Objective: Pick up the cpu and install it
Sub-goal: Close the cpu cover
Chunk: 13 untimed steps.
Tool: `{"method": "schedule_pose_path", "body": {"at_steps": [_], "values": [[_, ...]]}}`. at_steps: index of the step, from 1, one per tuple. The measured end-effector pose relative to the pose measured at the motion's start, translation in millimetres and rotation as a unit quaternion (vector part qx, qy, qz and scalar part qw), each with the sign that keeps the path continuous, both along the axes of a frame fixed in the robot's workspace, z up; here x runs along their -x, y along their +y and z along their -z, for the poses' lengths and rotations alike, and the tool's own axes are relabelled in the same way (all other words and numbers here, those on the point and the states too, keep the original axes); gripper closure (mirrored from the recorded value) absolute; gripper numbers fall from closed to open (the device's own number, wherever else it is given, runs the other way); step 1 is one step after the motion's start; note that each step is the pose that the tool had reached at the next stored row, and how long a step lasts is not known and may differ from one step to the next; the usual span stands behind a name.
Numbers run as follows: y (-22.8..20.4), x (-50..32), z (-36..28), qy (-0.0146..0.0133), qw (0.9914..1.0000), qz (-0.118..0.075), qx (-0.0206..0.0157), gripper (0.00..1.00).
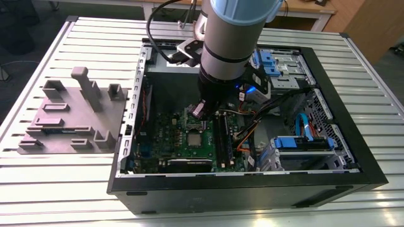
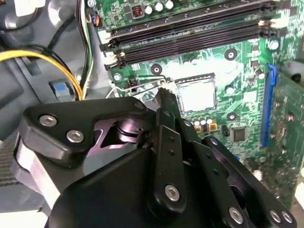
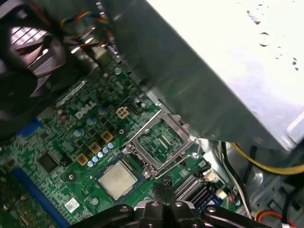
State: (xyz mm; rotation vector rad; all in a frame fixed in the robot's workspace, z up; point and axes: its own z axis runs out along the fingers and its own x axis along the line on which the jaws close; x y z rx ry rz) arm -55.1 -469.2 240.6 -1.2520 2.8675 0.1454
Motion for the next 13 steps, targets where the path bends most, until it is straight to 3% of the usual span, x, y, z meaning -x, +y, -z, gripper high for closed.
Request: {"method": "schedule_pose_path", "body": {"at_steps": [1,2,6,7,11,13], "values": [[-0.1,-0.1,0.3,-0.0001,0.99999,-0.005,-0.0007,0.90],[-0.1,-0.3,0.3,0.0000,0.99996,-0.007,-0.0064,0.90],[0.0,-2.8,0.5,-0.0003,0.99906,-0.007,-0.0428,0.90],[0.2,-7.0,1.4,-0.0004,0.99895,-0.007,-0.0453,0.90],[1.6,-17.1,7.8,-0.0002,0.99892,-0.009,-0.0457,0.90],[1.9,-17.7,9.3,-0.0002,0.99866,-0.009,-0.0509,0.90]]}}
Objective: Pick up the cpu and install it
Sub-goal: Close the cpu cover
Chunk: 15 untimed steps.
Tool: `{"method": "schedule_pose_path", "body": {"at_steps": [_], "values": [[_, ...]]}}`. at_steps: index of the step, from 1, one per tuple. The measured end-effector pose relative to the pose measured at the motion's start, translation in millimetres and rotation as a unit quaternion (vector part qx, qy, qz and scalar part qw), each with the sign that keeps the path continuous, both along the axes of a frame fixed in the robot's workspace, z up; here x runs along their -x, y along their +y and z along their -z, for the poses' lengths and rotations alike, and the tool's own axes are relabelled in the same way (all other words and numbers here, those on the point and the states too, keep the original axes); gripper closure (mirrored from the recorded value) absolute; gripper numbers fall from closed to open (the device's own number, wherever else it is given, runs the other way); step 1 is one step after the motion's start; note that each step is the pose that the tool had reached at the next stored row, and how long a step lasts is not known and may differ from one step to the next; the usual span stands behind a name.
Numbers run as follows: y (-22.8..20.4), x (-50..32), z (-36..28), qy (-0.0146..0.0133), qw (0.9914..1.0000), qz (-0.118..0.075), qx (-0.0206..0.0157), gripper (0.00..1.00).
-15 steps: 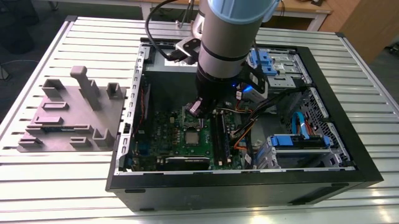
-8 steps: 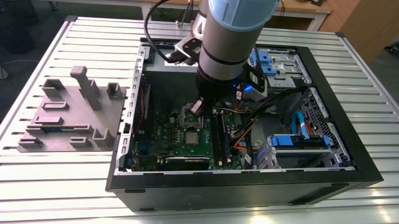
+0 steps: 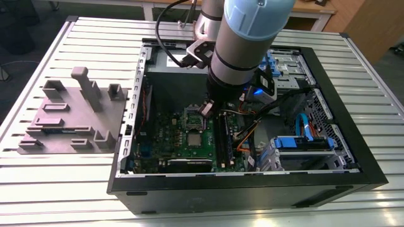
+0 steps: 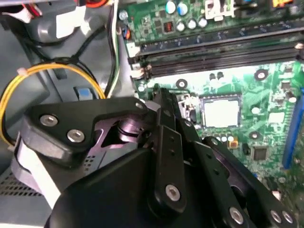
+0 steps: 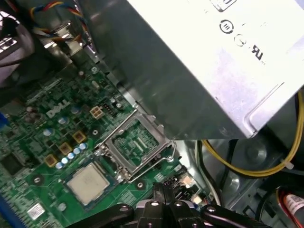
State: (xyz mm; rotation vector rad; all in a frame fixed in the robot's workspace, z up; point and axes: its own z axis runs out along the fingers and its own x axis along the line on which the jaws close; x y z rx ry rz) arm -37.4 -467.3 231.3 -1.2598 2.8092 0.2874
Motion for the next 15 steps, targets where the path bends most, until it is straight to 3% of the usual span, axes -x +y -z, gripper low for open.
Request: {"method": "schedule_pose_path", "body": {"at_steps": [3,5,6,10,15], "values": [[0.5,-0.8,1.4,0.0000,0.99989,-0.002,-0.0144,0.90],[0.6,-1.1,2.5,0.0000,0.99975,-0.006,-0.0214,0.90],[0.9,-1.1,3.7,0.0000,0.99970,-0.008,-0.0228,0.90],[0.9,-1.3,6.9,0.0007,0.99915,-0.034,-0.0227,0.90],[1.4,-1.4,7.0,0.0006,0.99908,-0.036,-0.0228,0.90]]}}
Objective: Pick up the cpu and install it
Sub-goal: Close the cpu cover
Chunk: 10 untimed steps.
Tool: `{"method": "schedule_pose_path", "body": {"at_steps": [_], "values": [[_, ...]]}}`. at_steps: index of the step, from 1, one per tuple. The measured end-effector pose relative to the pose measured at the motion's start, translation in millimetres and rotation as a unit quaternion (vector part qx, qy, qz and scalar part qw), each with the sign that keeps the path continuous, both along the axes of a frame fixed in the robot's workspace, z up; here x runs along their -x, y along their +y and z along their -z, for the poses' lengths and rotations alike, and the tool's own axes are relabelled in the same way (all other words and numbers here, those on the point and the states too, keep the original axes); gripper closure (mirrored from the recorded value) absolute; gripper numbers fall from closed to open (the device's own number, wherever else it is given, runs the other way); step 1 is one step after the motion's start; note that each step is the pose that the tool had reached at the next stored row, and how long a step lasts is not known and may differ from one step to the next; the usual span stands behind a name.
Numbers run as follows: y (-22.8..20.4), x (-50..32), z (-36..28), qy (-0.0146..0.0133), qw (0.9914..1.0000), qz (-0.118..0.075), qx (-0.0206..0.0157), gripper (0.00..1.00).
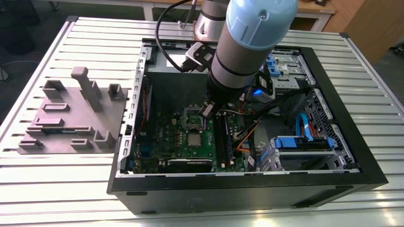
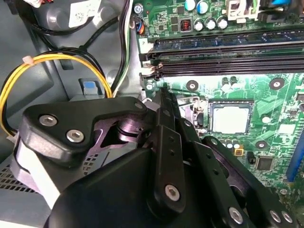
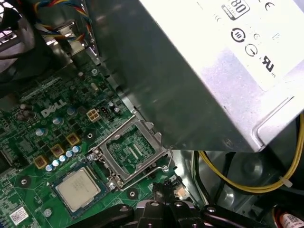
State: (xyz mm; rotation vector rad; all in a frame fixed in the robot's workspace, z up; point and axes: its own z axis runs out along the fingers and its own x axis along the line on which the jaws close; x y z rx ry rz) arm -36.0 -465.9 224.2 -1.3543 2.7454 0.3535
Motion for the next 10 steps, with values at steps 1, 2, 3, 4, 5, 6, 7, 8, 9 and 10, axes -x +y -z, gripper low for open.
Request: {"method": "schedule_pose_path", "body": {"at_steps": [1,2,3,4,5,6,7,8,9,10], "values": [[0.3,0.0,0.4,0.0000,1.00000,0.000,-0.0014,0.90],[0.4,0.1,0.8,0.0000,0.99998,0.000,-0.0063,0.90],[0.6,0.1,1.1,0.0001,0.99993,0.000,-0.0122,0.90],[0.8,0.1,1.6,0.0000,0.99985,0.000,-0.0176,0.90],[1.1,0.1,2.6,0.0000,0.99978,0.000,-0.0211,0.90],[1.6,0.0,4.2,-0.0001,0.99974,0.000,-0.0226,0.90],[2.0,-0.1,5.9,0.0000,0.99974,0.000,-0.0228,0.90],[2.5,-0.1,7.6,0.0000,0.99974,0.000,-0.0228,0.90],[3.0,-0.1,9.3,0.0001,0.99974,0.000,-0.0230,0.90],[3.4,-0.2,10.4,0.0001,0.99972,0.000,-0.0238,0.90]]}}
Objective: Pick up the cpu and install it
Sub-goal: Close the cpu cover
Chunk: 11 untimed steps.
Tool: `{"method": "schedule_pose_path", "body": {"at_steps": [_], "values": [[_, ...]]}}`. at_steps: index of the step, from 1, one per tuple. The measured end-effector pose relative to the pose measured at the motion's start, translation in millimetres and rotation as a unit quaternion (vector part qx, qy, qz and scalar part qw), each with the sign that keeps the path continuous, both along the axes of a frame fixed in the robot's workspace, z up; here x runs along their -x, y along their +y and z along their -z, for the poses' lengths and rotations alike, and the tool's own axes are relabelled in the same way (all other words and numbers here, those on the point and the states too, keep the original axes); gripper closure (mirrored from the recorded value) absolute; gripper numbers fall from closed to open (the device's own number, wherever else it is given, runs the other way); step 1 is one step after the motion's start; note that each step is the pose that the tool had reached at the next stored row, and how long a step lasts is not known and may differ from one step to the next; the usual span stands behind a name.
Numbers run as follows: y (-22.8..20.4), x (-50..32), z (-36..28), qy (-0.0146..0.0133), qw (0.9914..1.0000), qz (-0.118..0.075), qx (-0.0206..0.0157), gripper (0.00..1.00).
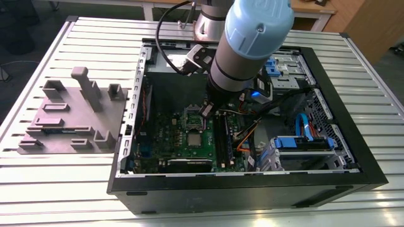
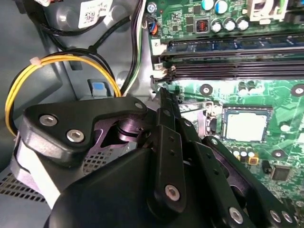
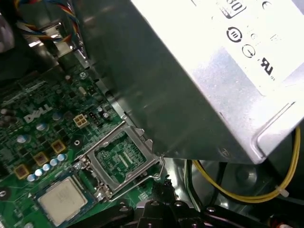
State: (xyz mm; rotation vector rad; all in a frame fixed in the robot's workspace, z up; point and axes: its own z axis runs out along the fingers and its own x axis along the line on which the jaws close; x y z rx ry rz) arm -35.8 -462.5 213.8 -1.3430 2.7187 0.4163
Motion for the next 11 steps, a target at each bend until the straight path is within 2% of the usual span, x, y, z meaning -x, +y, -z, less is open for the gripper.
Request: {"method": "schedule_pose_path", "body": {"at_steps": [4,11], "values": [[3.1,0.0,4.2,0.0000,0.99997,0.000,-0.0079,0.90],[11.5,-0.1,9.2,-0.0001,0.99996,0.000,-0.0092,0.90]]}}
